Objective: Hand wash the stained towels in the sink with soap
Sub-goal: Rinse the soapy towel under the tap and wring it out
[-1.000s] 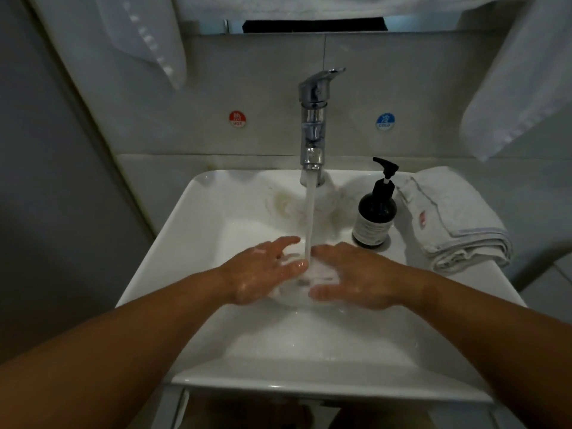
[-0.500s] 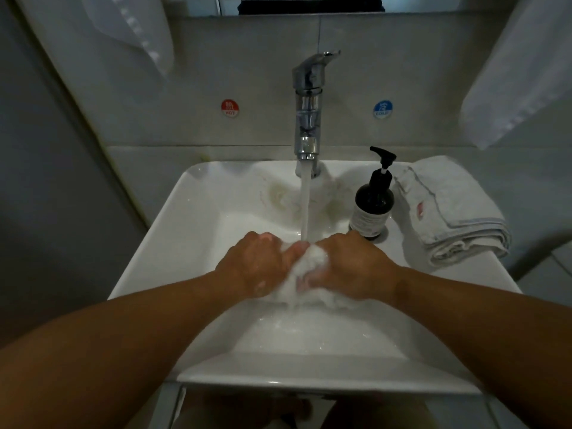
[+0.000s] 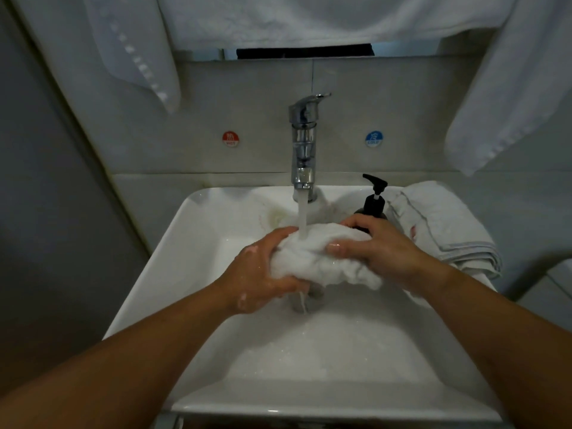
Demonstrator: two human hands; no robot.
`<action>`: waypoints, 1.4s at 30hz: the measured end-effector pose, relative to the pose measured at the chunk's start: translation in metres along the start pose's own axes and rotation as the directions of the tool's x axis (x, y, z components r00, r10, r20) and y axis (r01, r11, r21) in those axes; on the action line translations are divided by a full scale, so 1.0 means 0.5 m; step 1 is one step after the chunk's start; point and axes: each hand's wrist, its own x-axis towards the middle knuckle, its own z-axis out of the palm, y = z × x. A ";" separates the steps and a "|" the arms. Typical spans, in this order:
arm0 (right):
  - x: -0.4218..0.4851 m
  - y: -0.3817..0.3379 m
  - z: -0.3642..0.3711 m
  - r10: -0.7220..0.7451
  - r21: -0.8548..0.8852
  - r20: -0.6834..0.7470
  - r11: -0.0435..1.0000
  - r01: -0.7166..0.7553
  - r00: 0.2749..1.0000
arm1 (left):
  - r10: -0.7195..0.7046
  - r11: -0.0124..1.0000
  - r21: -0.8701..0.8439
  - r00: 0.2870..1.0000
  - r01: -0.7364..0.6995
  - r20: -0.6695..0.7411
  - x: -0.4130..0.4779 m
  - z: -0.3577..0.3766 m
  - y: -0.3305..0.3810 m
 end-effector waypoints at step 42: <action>-0.102 0.029 0.139 0.204 -0.758 0.419 0.615 0.217 0.885 | -0.345 0.798 0.590 0.896 0.122 0.281 -0.076 0.066 0.010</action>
